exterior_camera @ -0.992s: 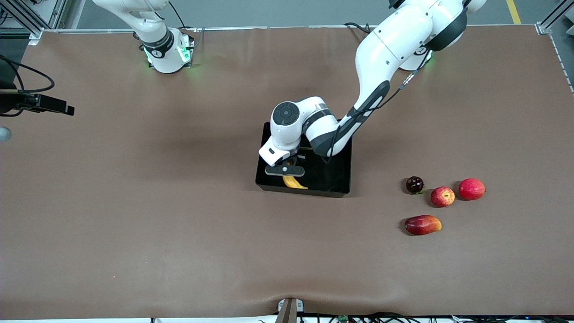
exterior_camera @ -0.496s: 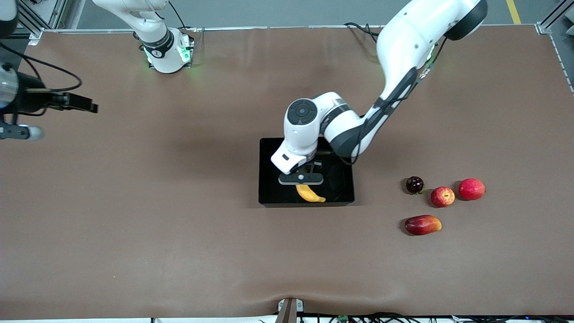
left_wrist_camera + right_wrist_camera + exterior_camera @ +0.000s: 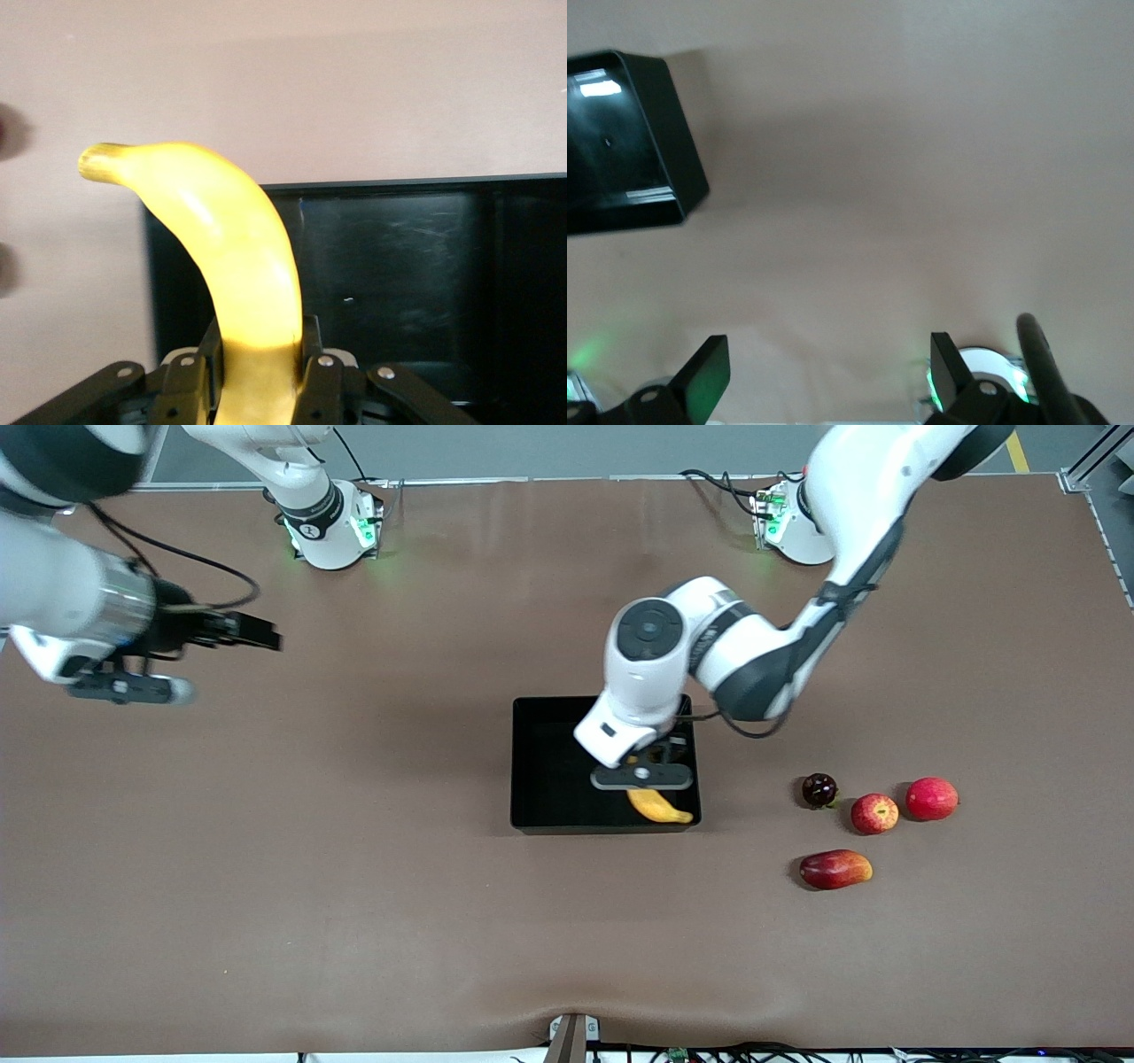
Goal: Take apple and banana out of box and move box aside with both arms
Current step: 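Lift the banana out while the right gripper reaches the tray rim, then lower the banana beside the mango while the right gripper grips the tray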
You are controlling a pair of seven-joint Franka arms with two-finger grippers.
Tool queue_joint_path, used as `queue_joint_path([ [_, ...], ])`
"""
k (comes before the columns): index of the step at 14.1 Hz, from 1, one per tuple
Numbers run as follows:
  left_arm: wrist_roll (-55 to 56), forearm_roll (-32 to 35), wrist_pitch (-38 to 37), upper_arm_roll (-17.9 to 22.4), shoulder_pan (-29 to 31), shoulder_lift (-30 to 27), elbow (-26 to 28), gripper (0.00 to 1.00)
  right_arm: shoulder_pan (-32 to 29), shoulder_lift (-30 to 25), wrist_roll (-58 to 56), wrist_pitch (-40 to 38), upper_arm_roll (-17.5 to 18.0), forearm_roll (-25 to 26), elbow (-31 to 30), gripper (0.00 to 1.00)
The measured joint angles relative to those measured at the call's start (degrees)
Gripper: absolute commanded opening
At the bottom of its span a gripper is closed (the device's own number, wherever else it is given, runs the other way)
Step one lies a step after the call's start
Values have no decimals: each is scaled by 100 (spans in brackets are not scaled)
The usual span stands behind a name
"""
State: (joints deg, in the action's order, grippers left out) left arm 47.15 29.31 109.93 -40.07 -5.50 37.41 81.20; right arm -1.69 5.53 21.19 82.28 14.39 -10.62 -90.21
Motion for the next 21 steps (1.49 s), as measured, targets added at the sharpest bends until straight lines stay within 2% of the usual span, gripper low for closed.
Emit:
queue_joint_path([
  [3, -778, -3, -518, -443, 1006, -34, 70, 0, 90, 55, 734, 919, 573, -1, -421, 100],
  [6, -1807, 2, -676, -525, 1871, -110, 316, 0, 148, 179, 953, 1869, 934, -2, -909, 100],
  [10, -3473, 4, -665, -532, 2898, -131, 511, 0, 244, 809, 957, 2952, 1152, 5, -1132, 100],
  [13, -4503, 4, -541, -525, 3333, -125, 542, 0, 608, 1408, 1129, 3965, 1164, 139, -1132, 100],
  [15, -5110, 4, -347, -515, 3579, -93, 590, 0, 914, 1773, 1703, 4438, 1174, 671, -1089, 100],
  [20, -6403, 371, 40, -349, 3853, 137, 615, 0, 1491, 2633, 2836, 4817, 1176, 2020, -803, 100],
  [21, -6703, 407, 136, -275, 3847, 165, 615, 0, 1524, 2777, 2996, 4924, 1175, 2271, -779, 89],
])
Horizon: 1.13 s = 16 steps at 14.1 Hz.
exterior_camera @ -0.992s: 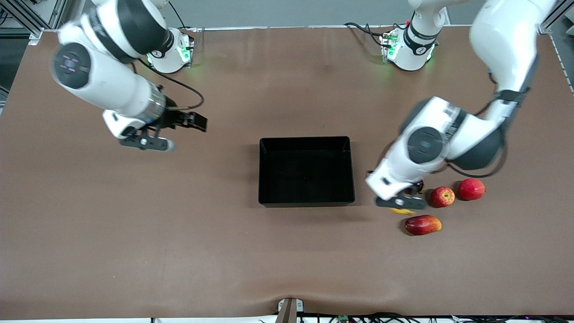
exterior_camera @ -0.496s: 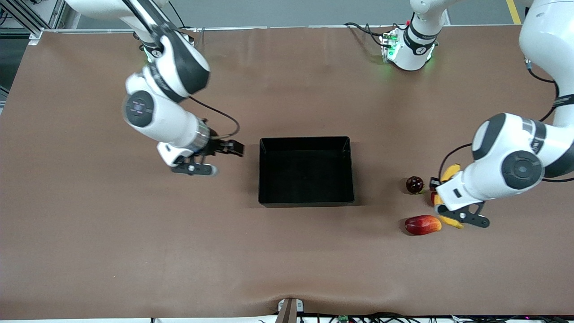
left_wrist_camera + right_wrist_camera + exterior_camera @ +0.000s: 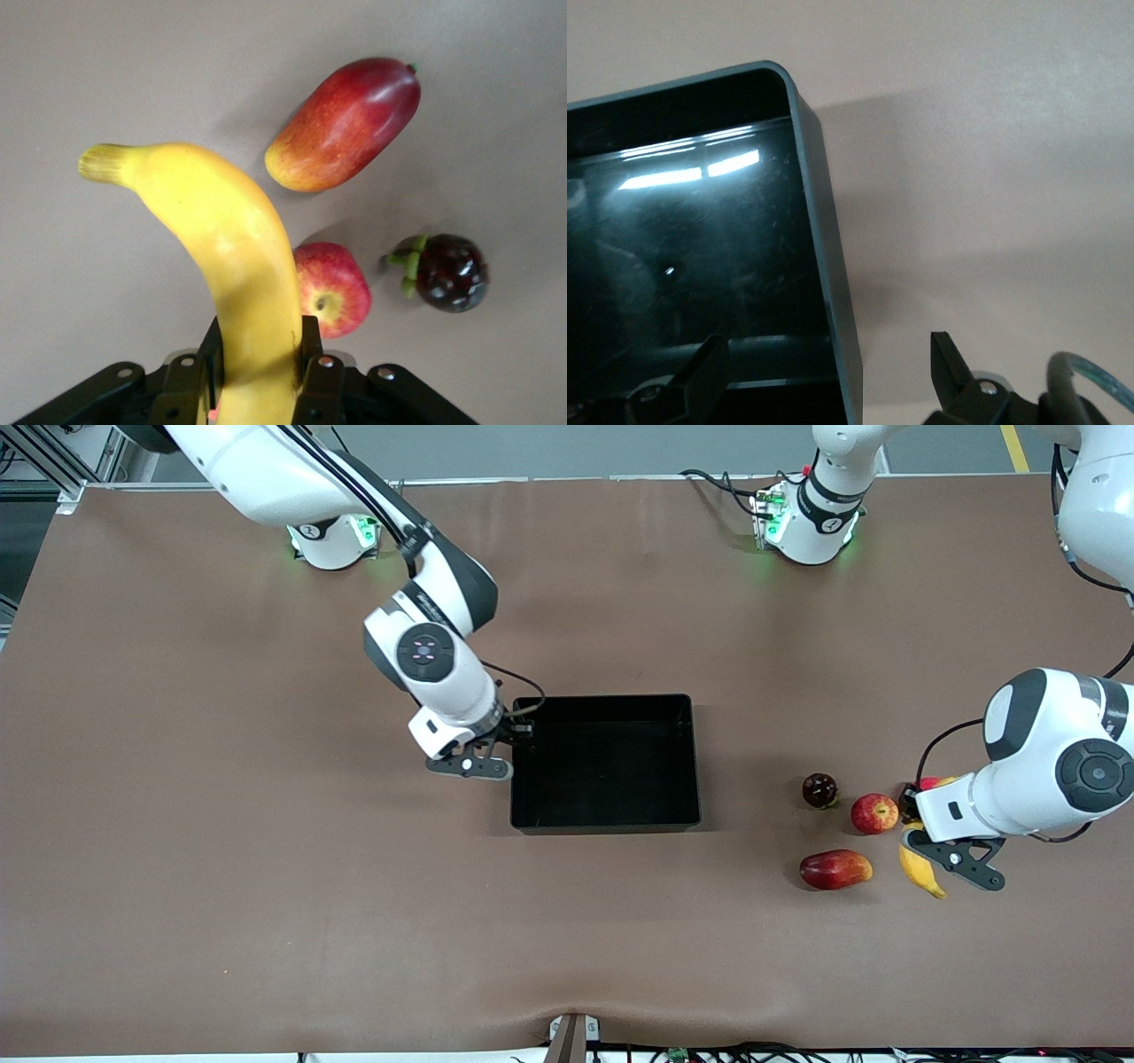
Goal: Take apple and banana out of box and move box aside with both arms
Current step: 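Lower the banana beside the mango while the right gripper grips the tray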
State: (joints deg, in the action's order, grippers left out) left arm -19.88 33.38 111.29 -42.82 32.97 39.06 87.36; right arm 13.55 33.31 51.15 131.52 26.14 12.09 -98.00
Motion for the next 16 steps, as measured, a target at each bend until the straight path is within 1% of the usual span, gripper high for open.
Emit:
queue_joint_path([
  [2, -790, 22, 388, 225, -8, 26, 3, 0, 5, 223, 46, 86, -13, 331, 29, 52],
  [3, -1204, 22, 588, 348, -6, 38, 4, 0, 5, 308, 48, 108, -21, 482, 50, 35],
  [4, -1539, 23, 765, 464, -3, 58, 5, 0, 5, 386, 50, 163, -25, 576, 66, 19],
  [5, -1776, 23, 922, 552, 3, 96, 5, 0, 6, 451, 50, 220, -24, 617, 87, 0],
  [8, -2204, 23, 1292, 661, 2, 302, 14, 0, 15, 545, 75, 264, -16, 627, 178, 0],
  [12, -2523, 23, 1787, 799, -3, 622, 25, 0, 34, 548, 468, 165, 0, 626, 384, 0],
  [13, -2556, 23, 1895, 807, -3, 709, 29, 0, 34, 549, 492, -74, 1, 626, 503, 0],
  [16, -2571, 25, 2072, 874, -11, 910, 34, 0, 15, 455, 555, -1220, 5, 612, 1061, 0],
])
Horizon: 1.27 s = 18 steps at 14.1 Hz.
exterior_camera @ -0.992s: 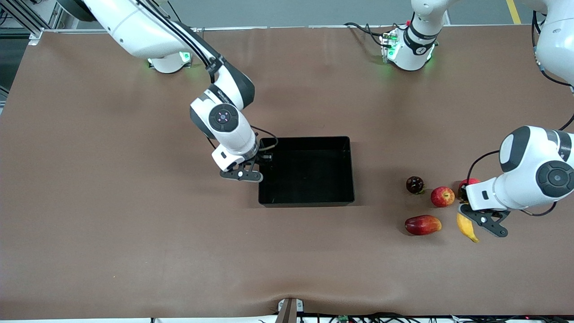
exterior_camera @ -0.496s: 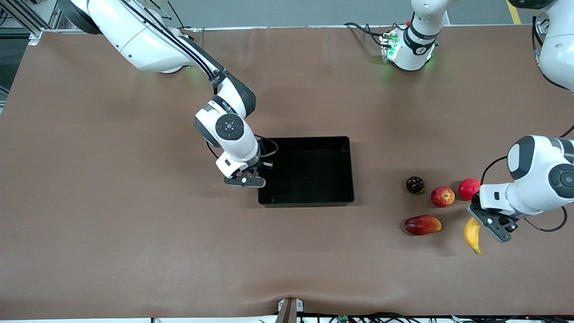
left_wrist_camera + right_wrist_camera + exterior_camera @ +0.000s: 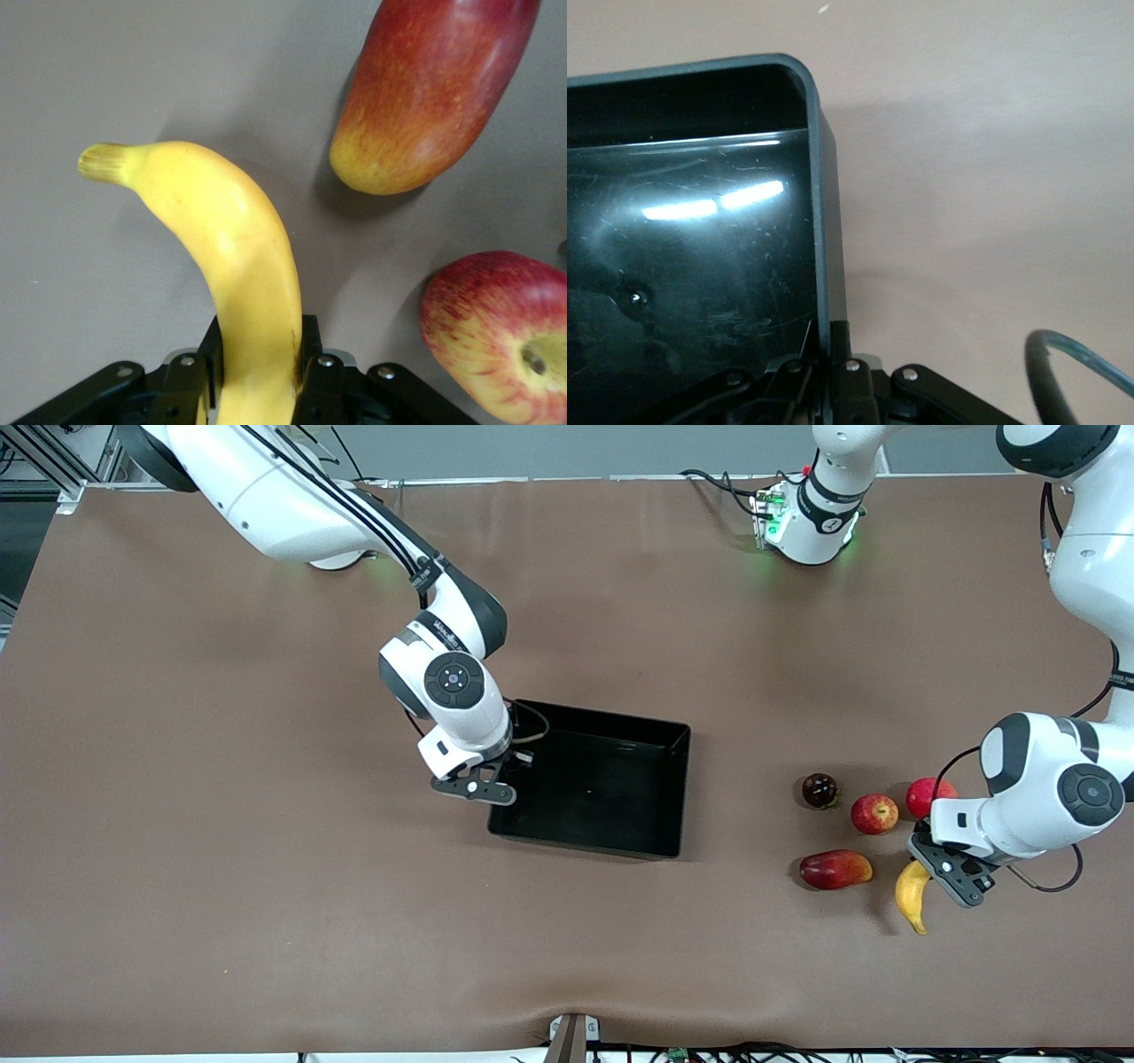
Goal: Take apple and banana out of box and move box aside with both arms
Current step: 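Lower the banana beside the mango while the right gripper grips the tray, then drag the empty tray away with the right gripper while left releases banana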
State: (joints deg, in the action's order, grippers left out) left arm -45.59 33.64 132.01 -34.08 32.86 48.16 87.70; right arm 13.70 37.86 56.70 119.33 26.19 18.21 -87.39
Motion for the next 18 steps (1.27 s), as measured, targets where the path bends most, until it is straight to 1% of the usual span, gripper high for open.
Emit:
queue_joint_path([
  [2, -2, 0, 64, 23, 2, 90, 9, 0, -128, -284, -120, -523, -5, -28, 193, 0],
  [3, -2, 0, 83, 24, 1, 132, 11, 0, -245, -467, -361, -790, -8, -80, 216, 0],
  [4, -2, 0, 96, 25, 1, 169, 16, 0, -387, -644, -649, -1037, -11, -237, 216, 0],
  [6, -2, 0, 113, 32, 1, 215, 37, 0, -689, -953, -1043, -1307, -18, -496, 152, 0],
  [7, -2, 0, 119, 34, 1, 226, 45, 2, -845, -1094, -1230, -1314, -22, -582, 51, 0],
  [8, -2, 0, 122, 37, 0, 230, 49, 36, -1018, -1241, -1450, -1316, -35, -693, -93, 0],
  [9, -2, 0, 127, 43, 1, 230, 49, 99, -1209, -1388, -1676, -1320, -55, -823, -265, 0],
  [11, 0, 0, 164, 49, 8, 230, 37, 100, -1605, -1710, -2219, -1321, -174, -1039, -661, 0],
  [12, 2, 0, 180, 48, 7, 228, 12, 100, -1720, -1879, -2525, -1320, -373, -1154, -886, 0],
  [15, 102, 0, 199, -4, 7, 180, -94, 100, -1784, -2238, -3529, -1282, -1201, -1377, -1442, 0],
  [18, 482, 0, 78, -206, 3, -25, -129, 100, -1800, -2393, -4503, -1257, -1937, -1422, -1737, 0],
])
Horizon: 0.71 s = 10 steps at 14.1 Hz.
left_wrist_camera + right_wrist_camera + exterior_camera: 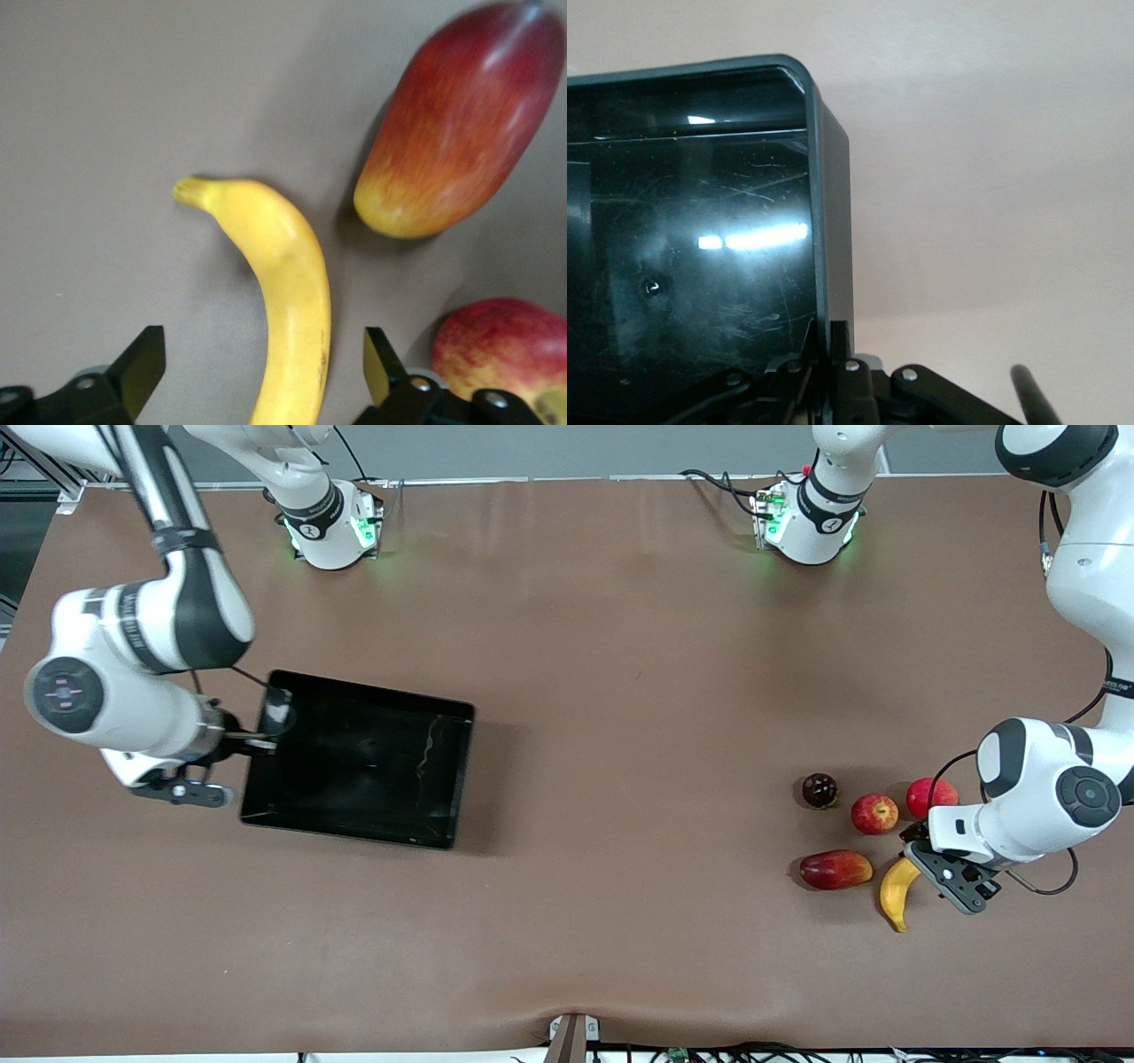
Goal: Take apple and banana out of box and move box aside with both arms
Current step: 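Drag the empty tray away with the right gripper while left releases banana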
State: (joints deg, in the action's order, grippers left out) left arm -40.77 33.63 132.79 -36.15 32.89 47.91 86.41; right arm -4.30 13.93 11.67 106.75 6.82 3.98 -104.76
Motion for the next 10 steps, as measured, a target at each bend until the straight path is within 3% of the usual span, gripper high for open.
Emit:
queue_joint_path([
  [5, 912, -7, -1045, -465, -19, -708, -121, 100, -30, -36, -1096, 160, -946, -246, -343, 0],
  [10, 1917, -324, -1617, -679, -23, -1244, -136, 100, -62, -31, -2288, 1091, -1638, -511, -803, 0],
])
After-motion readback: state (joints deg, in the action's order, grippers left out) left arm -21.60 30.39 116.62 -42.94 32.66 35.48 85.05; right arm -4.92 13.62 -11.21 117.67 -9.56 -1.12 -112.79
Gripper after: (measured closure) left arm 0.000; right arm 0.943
